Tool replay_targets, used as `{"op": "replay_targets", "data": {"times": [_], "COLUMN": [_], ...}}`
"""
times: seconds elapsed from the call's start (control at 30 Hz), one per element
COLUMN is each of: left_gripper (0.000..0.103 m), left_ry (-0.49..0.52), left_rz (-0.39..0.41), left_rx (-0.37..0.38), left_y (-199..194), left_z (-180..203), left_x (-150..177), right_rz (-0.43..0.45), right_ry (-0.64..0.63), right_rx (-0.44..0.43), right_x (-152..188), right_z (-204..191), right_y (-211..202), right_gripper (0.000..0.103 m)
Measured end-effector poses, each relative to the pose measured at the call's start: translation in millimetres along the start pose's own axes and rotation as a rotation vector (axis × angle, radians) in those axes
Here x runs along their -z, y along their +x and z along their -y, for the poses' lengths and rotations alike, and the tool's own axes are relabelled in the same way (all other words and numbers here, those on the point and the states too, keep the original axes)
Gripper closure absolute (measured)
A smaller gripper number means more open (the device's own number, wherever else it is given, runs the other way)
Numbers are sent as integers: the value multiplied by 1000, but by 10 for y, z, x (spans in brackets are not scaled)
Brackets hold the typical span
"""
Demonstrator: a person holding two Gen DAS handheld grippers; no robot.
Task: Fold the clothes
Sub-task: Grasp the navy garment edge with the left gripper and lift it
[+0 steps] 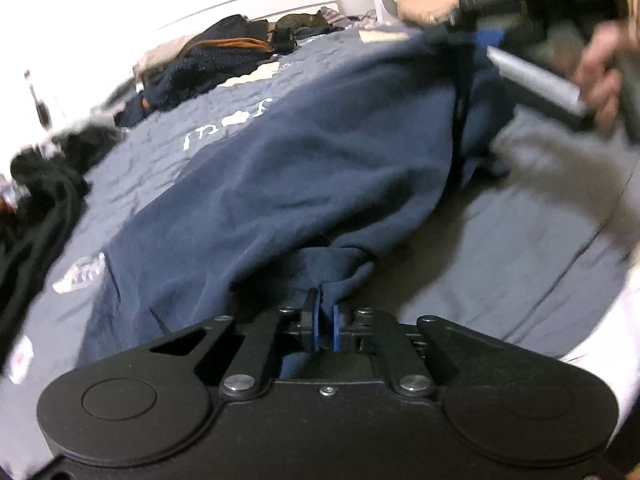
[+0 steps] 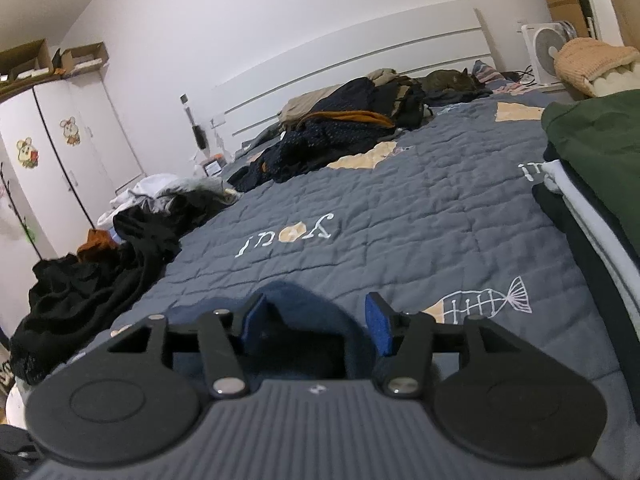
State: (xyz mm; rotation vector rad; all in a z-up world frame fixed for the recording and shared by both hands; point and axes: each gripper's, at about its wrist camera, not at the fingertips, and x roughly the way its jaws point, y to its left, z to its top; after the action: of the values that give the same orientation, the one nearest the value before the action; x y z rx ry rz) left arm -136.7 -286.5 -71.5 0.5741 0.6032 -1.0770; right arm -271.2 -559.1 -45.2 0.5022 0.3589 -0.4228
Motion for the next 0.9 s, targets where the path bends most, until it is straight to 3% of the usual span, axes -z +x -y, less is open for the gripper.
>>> {"op": "replay_targets", "data": {"times": [0.2,0.4,0.5,0.53,0.63,0.7,0.77,0.8,0.9], "left_gripper": [97,97,90,85,85,79,58,53,50], "left_ry": [5,11,-49,-84,-185,-235,-256,-257,-268], "left_rz": [-13,-140,-148,-140,-47,22,83,108,148], "left_rx": [114,160,186,205,264,242,189,154,93], "left_y": [-365,-380,-456,-508,-721,-808,-818,-803,-643], "left_z": [59,325,310,261,63,-109,-288,-365,-590], "left_x": [75,391,440,428,287,140,-19,-94,-280], "right_rz": [0,-85,-136,-145,-143,-139,-139,-140,-140], "right_ry": [3,-71,-136,-151,-168,-172,-170,-167,-161], "right_rx": [-22,-54,-77,-88,-112,-122,-122,-119,-115], "right_x": [-58,-17,48,62,80,81,83,85,81], "right_z": [35,-46,-169,-204,-287,-325,-339,-341,-332], "right_y": [-67,1,59,68,56,57,69,77,85], "right_gripper": [49,49,49,49,48,48,48,48,48]}}
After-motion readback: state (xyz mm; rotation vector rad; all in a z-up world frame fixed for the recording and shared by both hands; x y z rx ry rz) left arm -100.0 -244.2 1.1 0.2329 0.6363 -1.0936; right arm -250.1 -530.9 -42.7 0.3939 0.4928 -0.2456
